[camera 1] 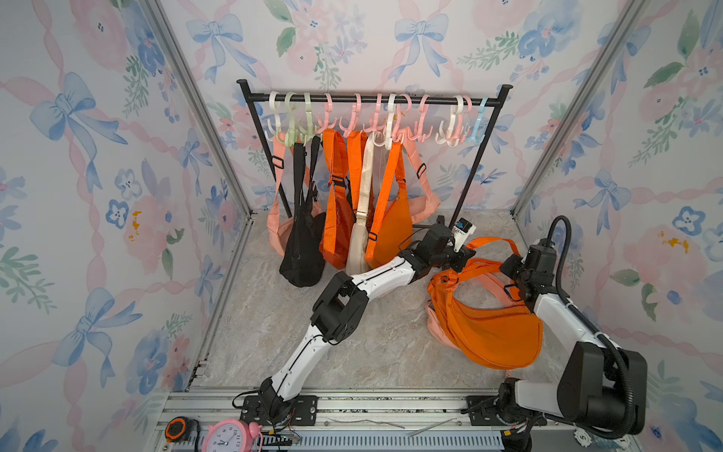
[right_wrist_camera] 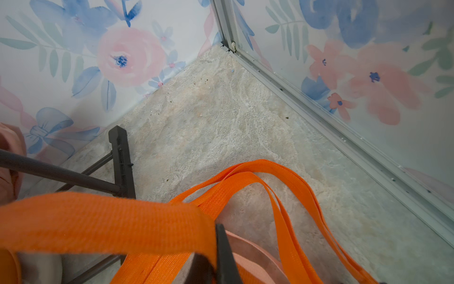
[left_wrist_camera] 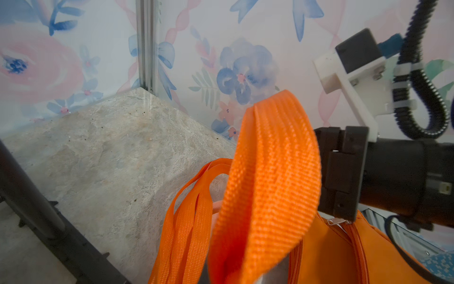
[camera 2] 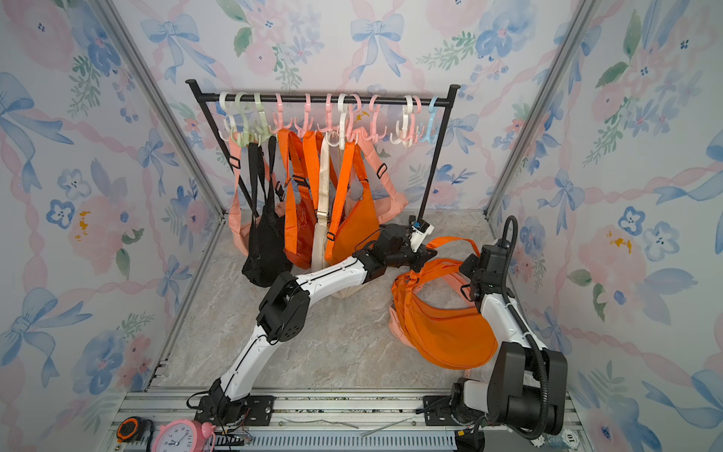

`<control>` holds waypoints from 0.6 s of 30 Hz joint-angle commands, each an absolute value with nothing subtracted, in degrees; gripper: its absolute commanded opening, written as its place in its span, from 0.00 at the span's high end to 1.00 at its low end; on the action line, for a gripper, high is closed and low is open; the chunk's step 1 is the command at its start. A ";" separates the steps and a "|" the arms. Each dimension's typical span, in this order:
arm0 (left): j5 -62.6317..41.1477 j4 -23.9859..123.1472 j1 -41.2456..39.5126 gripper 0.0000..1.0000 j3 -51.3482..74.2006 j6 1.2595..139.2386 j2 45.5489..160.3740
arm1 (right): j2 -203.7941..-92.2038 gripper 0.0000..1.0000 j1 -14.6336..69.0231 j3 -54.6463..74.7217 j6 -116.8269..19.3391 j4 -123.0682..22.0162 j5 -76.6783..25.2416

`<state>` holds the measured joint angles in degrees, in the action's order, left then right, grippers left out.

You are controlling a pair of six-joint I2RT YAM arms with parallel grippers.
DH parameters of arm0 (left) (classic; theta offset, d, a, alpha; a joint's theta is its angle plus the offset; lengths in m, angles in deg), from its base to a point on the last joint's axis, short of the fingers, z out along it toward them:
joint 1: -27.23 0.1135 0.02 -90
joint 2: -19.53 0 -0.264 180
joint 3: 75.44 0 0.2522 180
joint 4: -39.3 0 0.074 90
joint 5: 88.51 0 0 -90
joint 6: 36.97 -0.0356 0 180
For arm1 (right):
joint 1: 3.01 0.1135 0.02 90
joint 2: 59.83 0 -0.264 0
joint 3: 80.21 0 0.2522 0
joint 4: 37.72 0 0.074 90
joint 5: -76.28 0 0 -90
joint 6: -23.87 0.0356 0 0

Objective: Take the bag off the hook
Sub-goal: Place the bag inside the bag.

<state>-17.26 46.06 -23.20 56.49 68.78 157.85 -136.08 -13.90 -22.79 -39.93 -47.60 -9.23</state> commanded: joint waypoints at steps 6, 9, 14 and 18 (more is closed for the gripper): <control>-16.37 49.02 -22.88 1.00 59.96 70.46 163.35 | -143.89 1.00 -14.42 -22.25 -40.52 -45.10 -10.55; -15.77 49.33 -22.97 0.90 59.33 70.61 163.50 | -146.05 0.98 -14.43 -22.07 -40.55 -44.56 -10.51; -16.10 51.25 -23.01 0.79 59.70 69.82 163.50 | -148.36 0.87 -14.78 -21.76 -40.12 -43.57 -10.58; -15.33 52.61 -23.01 0.64 59.61 69.17 162.89 | -149.52 0.76 -14.89 -20.81 -39.77 -43.75 -11.22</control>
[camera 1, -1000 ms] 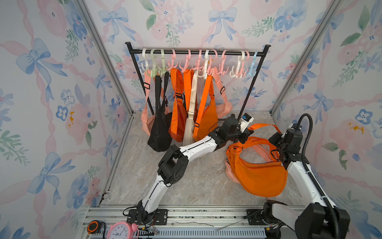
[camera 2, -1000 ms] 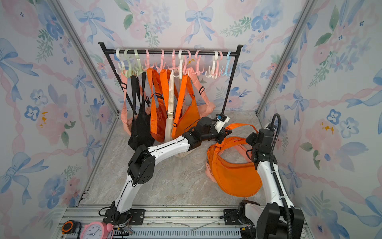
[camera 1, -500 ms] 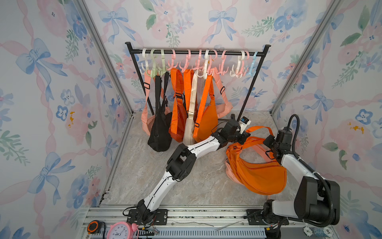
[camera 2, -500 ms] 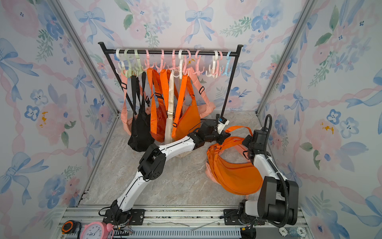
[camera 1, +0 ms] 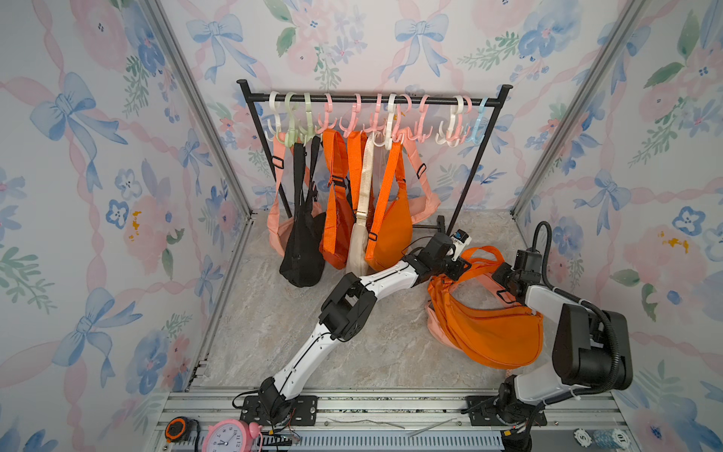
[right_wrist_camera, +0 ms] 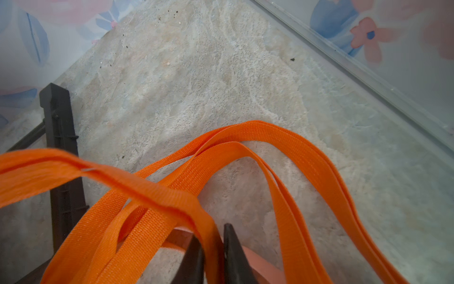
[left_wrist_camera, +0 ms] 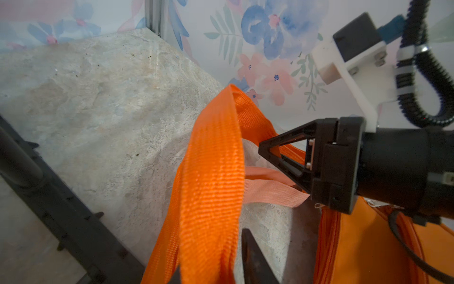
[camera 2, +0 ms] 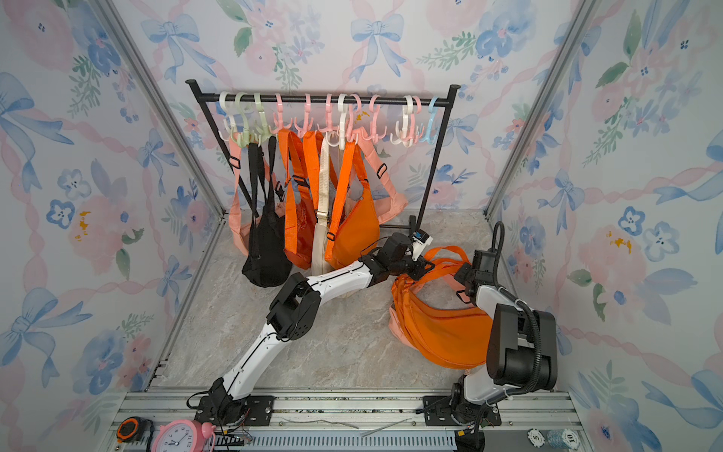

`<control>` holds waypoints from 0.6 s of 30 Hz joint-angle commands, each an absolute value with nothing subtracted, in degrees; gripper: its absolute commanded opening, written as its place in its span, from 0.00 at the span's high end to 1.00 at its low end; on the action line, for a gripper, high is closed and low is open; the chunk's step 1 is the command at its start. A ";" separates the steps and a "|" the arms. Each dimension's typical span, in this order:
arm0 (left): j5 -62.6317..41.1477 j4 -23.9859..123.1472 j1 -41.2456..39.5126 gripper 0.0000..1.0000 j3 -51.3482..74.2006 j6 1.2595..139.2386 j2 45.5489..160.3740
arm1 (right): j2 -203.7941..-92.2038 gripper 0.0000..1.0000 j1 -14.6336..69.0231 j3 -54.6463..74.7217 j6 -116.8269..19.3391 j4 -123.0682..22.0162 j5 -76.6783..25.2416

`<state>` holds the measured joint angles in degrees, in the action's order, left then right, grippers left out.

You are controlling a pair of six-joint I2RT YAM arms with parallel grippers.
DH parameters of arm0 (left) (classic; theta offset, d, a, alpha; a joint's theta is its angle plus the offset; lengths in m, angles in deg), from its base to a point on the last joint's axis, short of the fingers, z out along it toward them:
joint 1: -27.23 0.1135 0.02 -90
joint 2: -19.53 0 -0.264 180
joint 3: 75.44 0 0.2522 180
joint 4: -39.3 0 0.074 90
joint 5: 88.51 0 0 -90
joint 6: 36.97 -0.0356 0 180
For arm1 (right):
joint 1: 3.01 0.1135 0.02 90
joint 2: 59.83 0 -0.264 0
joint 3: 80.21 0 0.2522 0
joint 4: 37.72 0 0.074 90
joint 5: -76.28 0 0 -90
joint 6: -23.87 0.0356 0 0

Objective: Take the bag off the hook
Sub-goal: Place the bag inside the bag.

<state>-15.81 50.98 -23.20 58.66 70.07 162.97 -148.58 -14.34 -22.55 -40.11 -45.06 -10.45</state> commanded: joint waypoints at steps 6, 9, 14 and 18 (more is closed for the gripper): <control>-13.38 51.93 -23.09 0.27 55.49 67.85 159.28 | -149.02 0.39 -15.05 -20.77 -39.68 -43.92 -10.83; -12.61 49.12 -23.13 0.12 51.65 67.71 156.23 | -147.98 0.30 -15.04 -21.50 -39.76 -43.49 -10.99; -10.24 48.15 -23.13 0.02 48.95 66.94 152.61 | -145.87 0.24 -14.99 -21.98 -39.81 -43.65 -11.56; -6.73 44.11 -23.13 0.07 43.16 66.43 147.78 | -142.93 0.22 -14.95 -22.44 -40.02 -44.27 -11.79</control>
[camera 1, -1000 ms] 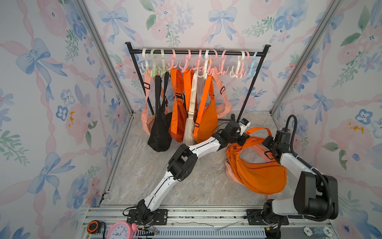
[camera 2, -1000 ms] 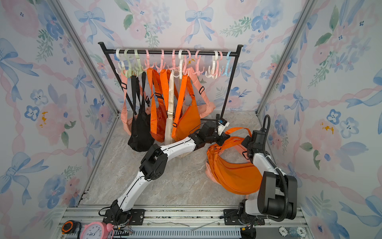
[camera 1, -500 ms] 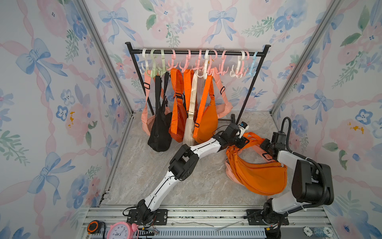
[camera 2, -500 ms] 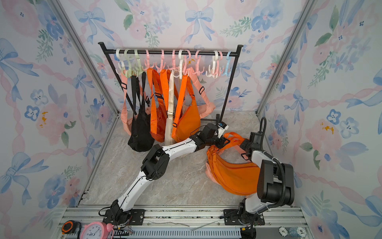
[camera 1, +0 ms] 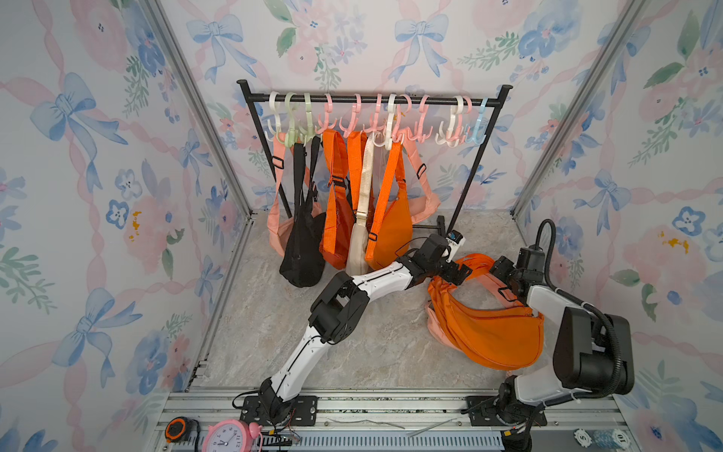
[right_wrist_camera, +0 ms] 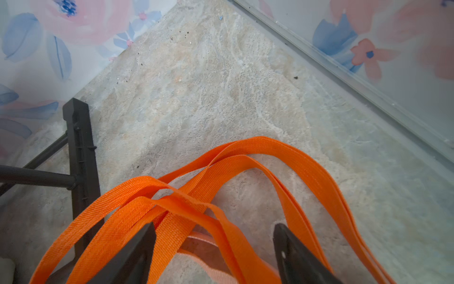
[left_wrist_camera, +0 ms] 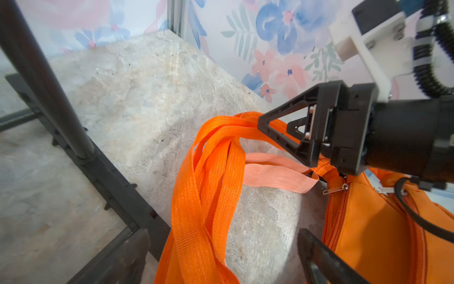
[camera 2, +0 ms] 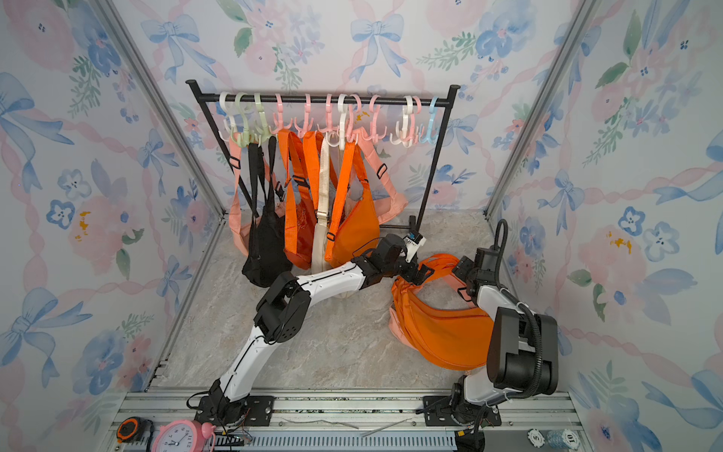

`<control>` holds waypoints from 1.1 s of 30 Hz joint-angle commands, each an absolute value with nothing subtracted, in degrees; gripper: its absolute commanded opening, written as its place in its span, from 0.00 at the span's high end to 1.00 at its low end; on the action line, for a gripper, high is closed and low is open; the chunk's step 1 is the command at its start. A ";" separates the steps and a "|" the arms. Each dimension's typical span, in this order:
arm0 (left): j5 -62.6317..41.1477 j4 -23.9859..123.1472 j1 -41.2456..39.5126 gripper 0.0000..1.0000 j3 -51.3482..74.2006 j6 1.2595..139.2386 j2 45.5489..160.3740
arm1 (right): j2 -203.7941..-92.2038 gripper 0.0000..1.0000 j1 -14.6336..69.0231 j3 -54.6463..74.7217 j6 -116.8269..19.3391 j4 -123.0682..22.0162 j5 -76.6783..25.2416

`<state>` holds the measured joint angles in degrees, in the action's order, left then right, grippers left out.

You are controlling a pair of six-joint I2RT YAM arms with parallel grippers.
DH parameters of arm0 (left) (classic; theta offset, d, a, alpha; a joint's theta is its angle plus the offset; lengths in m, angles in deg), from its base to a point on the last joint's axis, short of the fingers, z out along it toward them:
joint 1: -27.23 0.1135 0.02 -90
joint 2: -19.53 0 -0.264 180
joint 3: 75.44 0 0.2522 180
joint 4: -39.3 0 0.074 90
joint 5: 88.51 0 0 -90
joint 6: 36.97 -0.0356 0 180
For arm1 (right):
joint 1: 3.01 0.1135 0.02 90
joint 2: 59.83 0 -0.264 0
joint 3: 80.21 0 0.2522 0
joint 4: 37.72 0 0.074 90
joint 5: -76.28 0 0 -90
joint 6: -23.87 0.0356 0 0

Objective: Take the bag off the hook
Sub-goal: Place the bag inside the bag.

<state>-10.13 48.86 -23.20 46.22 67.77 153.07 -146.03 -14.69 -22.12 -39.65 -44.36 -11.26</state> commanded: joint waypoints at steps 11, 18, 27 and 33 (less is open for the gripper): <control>-2.12 34.43 -23.17 0.17 28.05 63.51 132.21 | -133.33 0.19 -6.96 -22.97 -42.83 -43.93 -9.94; -0.07 34.43 -23.06 0.23 23.72 60.04 123.38 | -128.23 0.17 0.78 -20.62 -48.76 -46.10 -8.12; 1.28 38.18 -19.66 0.37 22.63 58.54 114.49 | -124.93 0.17 7.77 -17.92 -52.59 -47.11 -8.93; 2.25 41.62 -16.93 0.43 23.04 58.01 111.38 | -124.94 0.17 9.73 -16.08 -52.59 -46.38 -13.41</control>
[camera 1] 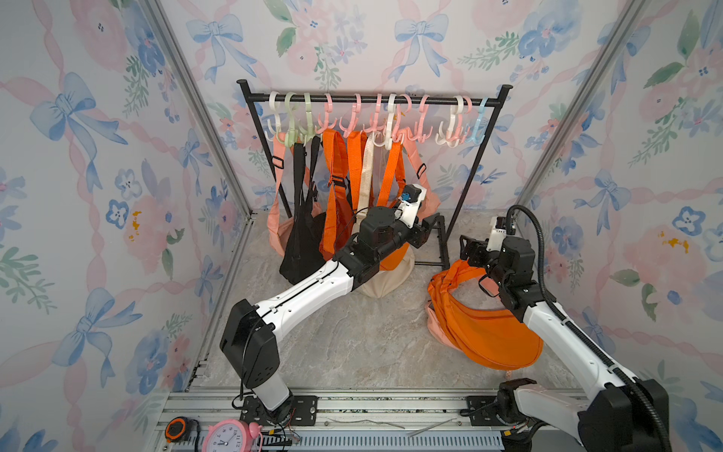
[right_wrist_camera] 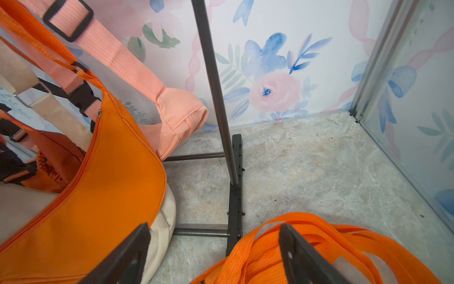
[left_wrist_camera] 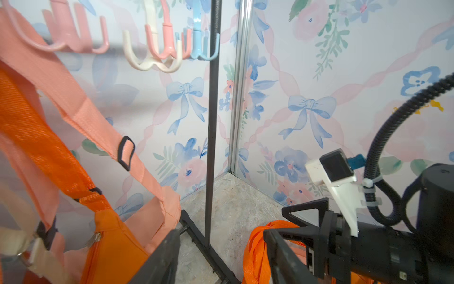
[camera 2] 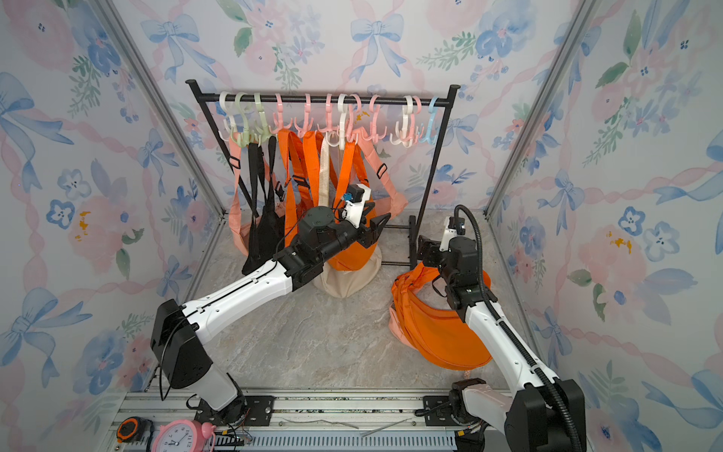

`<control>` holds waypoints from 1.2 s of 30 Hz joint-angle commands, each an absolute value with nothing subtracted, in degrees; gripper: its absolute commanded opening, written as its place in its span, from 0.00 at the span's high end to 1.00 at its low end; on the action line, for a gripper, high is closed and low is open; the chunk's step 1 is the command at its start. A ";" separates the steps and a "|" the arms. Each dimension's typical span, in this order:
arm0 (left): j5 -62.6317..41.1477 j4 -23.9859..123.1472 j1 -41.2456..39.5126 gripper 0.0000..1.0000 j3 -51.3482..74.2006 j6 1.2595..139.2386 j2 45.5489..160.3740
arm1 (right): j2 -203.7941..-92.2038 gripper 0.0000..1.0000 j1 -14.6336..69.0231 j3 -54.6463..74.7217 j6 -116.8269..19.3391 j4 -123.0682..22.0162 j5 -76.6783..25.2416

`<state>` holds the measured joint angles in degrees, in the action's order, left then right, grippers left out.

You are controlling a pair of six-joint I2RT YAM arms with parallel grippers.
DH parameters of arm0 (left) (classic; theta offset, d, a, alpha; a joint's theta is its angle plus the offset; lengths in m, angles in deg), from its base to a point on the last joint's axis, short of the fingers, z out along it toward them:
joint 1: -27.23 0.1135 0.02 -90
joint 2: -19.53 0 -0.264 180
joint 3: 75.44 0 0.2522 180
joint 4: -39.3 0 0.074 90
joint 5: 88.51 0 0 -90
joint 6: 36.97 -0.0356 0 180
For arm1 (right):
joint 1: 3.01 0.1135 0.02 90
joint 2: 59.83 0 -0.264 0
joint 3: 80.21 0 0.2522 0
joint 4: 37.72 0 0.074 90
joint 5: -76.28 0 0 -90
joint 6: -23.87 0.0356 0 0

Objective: Take the bag off the hook
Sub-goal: Place the bag inside the bag, then pick up the bag from the hook.

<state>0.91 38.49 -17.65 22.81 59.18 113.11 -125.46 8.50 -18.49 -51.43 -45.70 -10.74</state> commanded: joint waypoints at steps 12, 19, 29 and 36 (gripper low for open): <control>13.70 40.97 -13.76 0.29 18.90 56.00 106.86 | -127.37 0.16 14.28 -12.69 -53.14 -44.28 -15.83; 13.16 42.99 -10.77 0.26 18.95 57.30 107.64 | -131.42 0.16 16.11 -10.37 -53.05 -42.25 -17.12; 10.20 43.36 -7.81 0.30 20.05 59.74 113.08 | -135.75 0.16 16.93 -7.31 -52.82 -40.67 -18.60; 8.32 42.05 -6.61 0.41 22.17 60.11 115.10 | -136.87 0.16 16.92 -5.51 -53.89 -41.64 -18.81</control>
